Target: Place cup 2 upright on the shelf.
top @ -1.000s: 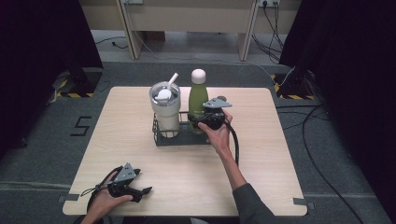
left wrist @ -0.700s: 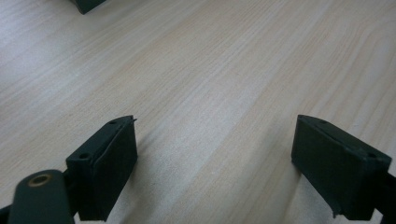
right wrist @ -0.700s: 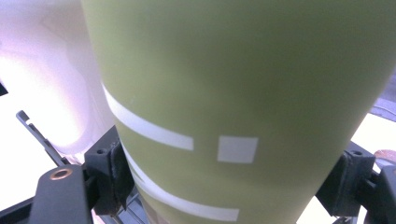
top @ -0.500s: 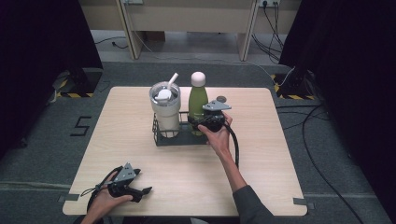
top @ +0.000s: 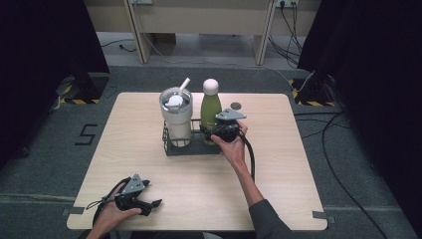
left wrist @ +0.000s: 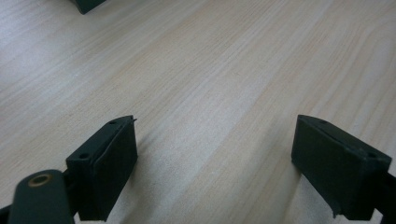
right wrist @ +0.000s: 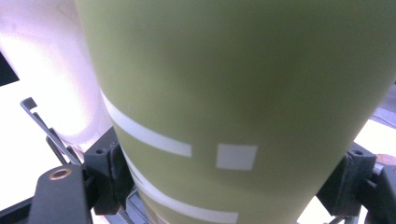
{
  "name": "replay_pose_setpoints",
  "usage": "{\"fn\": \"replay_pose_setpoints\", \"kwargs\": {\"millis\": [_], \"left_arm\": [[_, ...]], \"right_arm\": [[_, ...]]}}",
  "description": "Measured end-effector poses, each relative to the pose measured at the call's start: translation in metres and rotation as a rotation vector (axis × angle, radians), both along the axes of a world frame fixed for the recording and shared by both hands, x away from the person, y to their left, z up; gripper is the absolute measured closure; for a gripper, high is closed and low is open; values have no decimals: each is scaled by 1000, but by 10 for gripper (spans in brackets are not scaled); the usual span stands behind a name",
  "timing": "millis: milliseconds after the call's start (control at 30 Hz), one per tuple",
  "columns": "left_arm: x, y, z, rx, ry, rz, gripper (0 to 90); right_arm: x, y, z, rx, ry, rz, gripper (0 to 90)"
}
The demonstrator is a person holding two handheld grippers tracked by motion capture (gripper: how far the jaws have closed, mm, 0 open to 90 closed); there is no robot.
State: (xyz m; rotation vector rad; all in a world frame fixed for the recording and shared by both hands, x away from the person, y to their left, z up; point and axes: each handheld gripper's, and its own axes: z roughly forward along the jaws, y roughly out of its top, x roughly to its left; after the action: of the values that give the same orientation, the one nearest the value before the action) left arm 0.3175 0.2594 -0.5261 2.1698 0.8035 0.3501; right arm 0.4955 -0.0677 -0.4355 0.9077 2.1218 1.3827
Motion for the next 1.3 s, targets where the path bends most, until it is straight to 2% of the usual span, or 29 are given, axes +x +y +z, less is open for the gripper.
{"fn": "replay_pose_setpoints", "kwargs": {"millis": [367, 600, 833, 1033, 1300], "left_arm": [[0, 0, 0, 0, 0, 0, 137], [0, 0, 0, 0, 0, 0, 137], [0, 0, 0, 0, 0, 0, 137], [0, 0, 0, 1, 0, 0, 137], [0, 0, 0, 0, 0, 0, 137]], "right_arm": [[-1, 0, -3, 22, 0, -8, 200], [0, -1, -5, 47, 17, -10, 191], [0, -2, -4, 44, 18, -10, 189], [0, -5, -4, 49, 37, -11, 160], [-4, -9, 2, 42, 35, -4, 155]]}}
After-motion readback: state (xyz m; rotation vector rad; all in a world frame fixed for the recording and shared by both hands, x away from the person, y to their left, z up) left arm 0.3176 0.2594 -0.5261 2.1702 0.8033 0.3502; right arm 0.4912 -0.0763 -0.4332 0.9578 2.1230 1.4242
